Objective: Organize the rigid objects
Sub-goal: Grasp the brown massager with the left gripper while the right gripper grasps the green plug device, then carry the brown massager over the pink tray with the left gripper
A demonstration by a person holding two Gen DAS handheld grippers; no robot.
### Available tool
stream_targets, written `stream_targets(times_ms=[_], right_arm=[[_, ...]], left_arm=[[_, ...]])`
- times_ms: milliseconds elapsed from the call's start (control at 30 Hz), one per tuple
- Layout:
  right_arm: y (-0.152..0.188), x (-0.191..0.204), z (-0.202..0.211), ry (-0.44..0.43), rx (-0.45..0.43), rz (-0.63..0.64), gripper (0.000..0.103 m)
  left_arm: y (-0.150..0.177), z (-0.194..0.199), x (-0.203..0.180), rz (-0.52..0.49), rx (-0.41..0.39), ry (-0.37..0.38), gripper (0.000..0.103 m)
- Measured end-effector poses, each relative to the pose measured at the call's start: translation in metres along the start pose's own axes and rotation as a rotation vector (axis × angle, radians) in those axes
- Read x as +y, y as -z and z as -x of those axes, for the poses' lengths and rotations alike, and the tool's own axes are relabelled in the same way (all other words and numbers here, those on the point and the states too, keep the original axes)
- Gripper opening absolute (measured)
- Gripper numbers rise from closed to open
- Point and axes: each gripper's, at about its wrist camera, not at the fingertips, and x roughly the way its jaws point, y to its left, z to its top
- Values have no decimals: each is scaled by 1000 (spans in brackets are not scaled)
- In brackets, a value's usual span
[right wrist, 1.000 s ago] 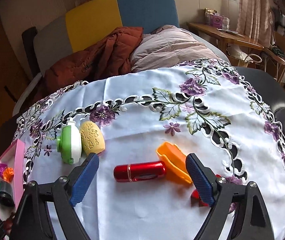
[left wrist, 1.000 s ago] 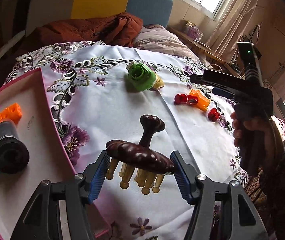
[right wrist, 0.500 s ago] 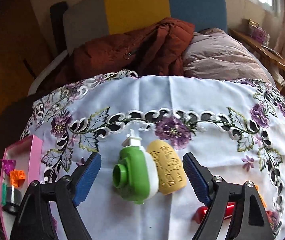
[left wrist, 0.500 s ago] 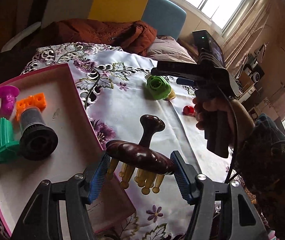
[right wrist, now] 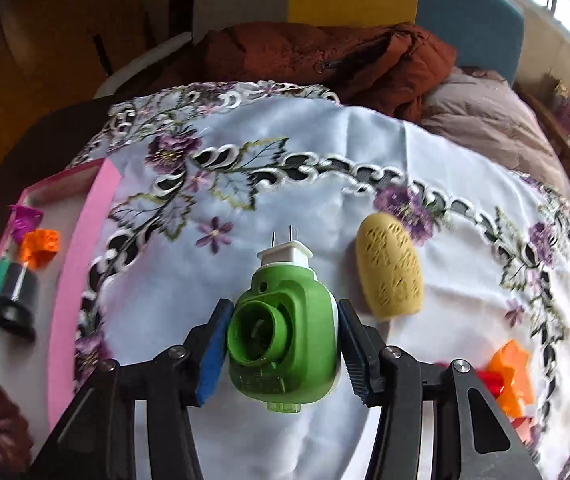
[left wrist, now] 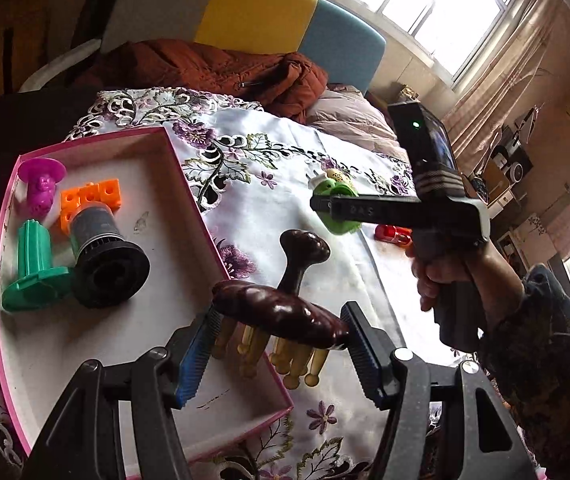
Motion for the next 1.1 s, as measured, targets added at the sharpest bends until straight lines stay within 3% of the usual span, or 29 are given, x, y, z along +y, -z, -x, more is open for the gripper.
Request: stream_targets(times_ms=[100, 233, 333, 467, 1100], right_arm=[[25, 2, 5, -74, 35, -28, 52], [51, -3, -3, -41, 53, -57, 54], [60, -8, -4, -52, 0, -86, 54], [62, 0, -4, -7, -19, -38, 54], [60, 2, -5, 23, -23, -12, 59]], left_arm=[[2, 4, 1, 2, -9, -7, 63], [6, 11, 1, -2, -23, -31, 63], [8, 17, 3, -2, -30, -63, 63], [11, 21, 8, 14, -33, -99, 63], [18, 30, 15, 0, -45, -232, 63]])
